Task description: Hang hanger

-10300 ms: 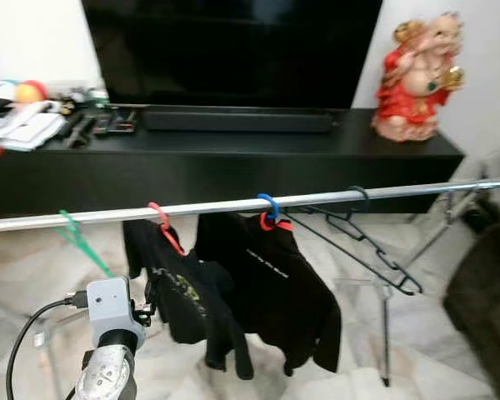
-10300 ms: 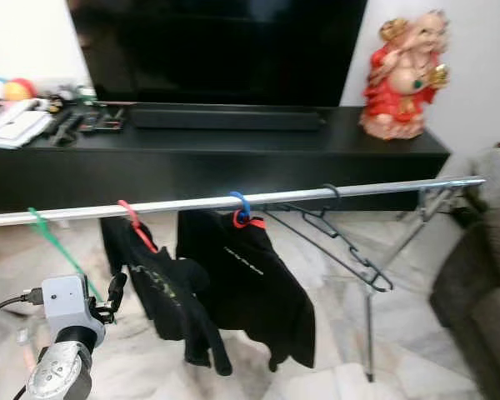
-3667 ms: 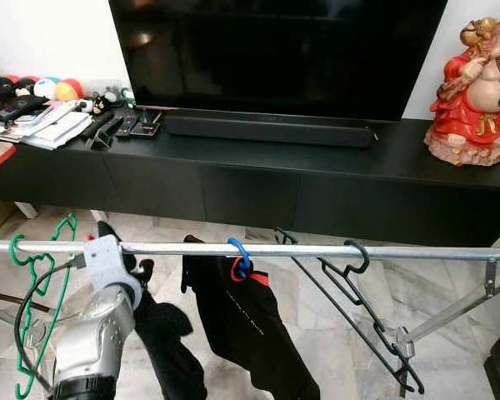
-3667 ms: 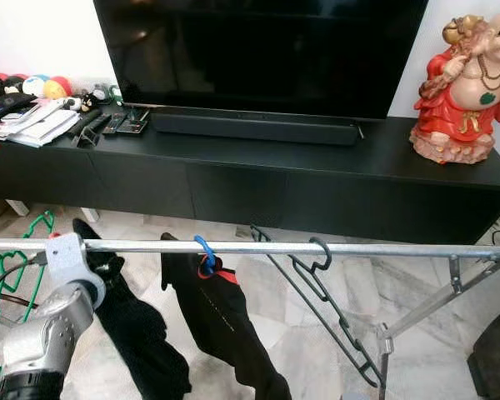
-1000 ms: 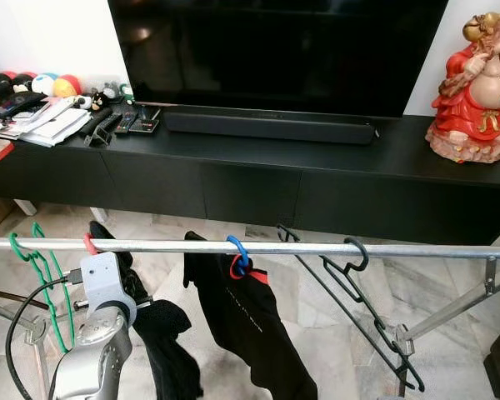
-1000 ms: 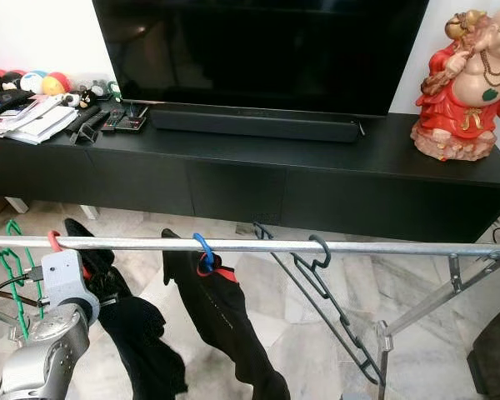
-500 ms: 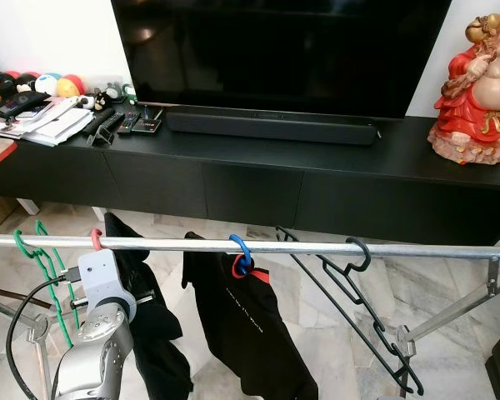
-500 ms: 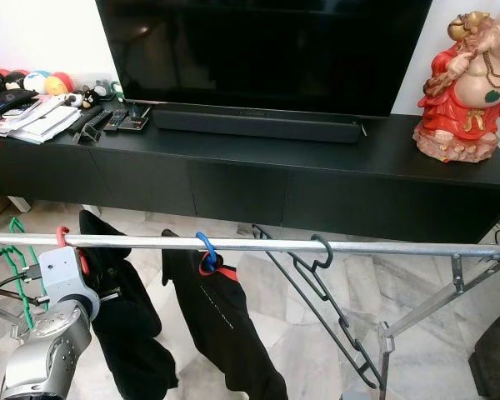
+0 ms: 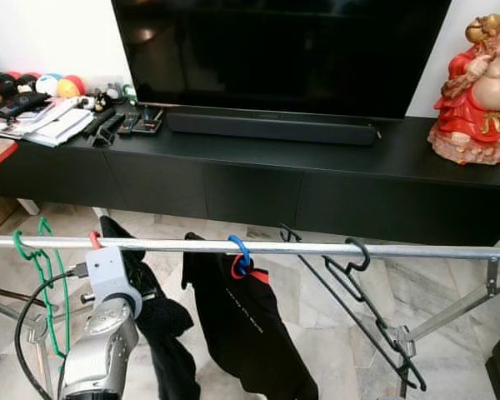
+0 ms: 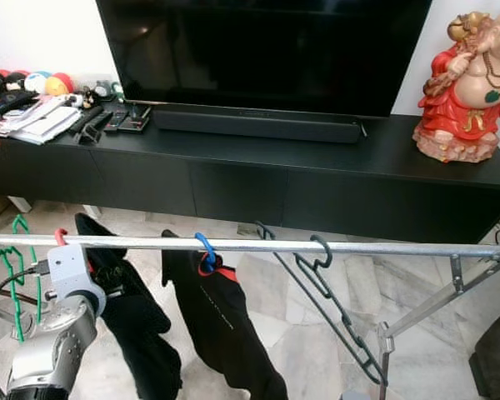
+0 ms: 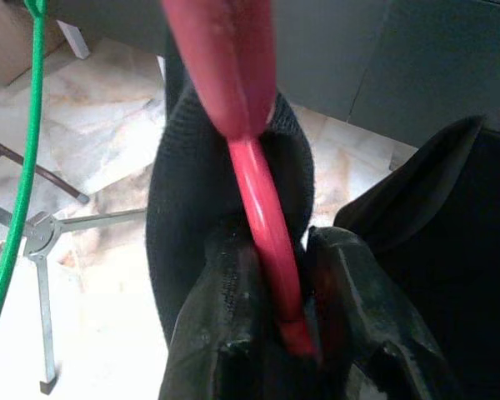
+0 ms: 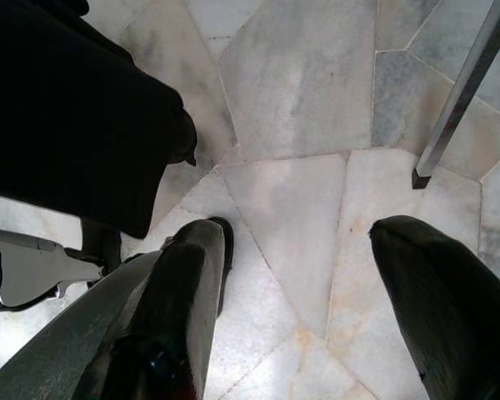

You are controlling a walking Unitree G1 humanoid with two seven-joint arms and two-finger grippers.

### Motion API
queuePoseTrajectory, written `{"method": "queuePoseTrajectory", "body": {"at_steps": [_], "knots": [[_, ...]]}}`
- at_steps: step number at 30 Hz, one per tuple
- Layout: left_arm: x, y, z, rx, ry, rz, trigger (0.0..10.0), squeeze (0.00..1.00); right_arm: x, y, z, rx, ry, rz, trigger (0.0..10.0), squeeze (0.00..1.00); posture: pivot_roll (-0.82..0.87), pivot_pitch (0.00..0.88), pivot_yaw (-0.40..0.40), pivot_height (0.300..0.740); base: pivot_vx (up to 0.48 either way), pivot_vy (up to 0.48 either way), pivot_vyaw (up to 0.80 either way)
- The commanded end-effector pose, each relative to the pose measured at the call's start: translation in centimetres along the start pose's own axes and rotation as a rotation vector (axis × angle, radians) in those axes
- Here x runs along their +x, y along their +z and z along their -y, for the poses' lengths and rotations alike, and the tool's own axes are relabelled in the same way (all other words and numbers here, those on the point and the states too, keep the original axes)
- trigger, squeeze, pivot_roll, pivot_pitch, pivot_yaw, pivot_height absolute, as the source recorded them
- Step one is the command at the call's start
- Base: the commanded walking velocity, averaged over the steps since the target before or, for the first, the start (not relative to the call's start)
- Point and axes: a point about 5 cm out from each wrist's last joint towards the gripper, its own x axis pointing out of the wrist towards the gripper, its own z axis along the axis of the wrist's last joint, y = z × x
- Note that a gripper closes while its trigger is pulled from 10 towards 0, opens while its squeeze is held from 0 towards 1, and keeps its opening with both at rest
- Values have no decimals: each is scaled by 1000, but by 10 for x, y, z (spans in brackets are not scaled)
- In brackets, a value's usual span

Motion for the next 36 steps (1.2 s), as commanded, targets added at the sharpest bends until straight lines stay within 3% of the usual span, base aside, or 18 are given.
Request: {"method": "queuePoseTrajectory", "body": {"at_steps": [1, 8, 13, 29, 30, 31, 32, 33, 36], "knots": [[3, 1, 2, 5, -2, 1, 10000, 0, 0, -3, -1, 10, 2, -5, 10000, 0, -22, 75, -5, 740, 0, 0, 0], [5, -5, 3, 5, 3, -31, 10000, 0, 0, -3, -1, 8, 3, -7, 10000, 0, -22, 75, -4, 740, 0, 0, 0], [8, -10, -4, 39, 77, -63, 10000, 0, 0, -3, -1, 10, 3, -6, 10000, 0, -24, 75, -4, 740, 0, 0, 0], [10, -11, -8, 58, 130, -68, 10000, 0, 0, -3, -1, 7, 4, -6, 10000, 0, -23, 75, -6, 740, 0, 0, 0], [10, -11, -8, 60, 137, -71, 9137, 0, 0, -2, -1, 7, 4, -6, 10000, 0, -23, 75, -6, 740, 0, 0, 0], [10, -11, -8, 60, 137, -71, 9137, 0, 0, -2, -1, 7, 4, -6, 10000, 0, -23, 75, -6, 740, 0, 0, 0], [10, -11, -8, 63, 141, -72, 3490, 0, 0, -2, -1, 7, 5, -6, 10000, 0, -23, 75, -6, 740, 0, 0, 0], [10, -11, -7, 60, 140, -71, 0, 0, 0, -2, -1, 7, 5, -6, 10000, 0, -25, 74, -6, 740, 0, 0, 0], [11, -10, -5, 54, 135, -67, 0, 0, 0, -2, -1, 7, 5, -6, 10000, 0, -25, 74, -6, 740, 0, 0, 0]]}}
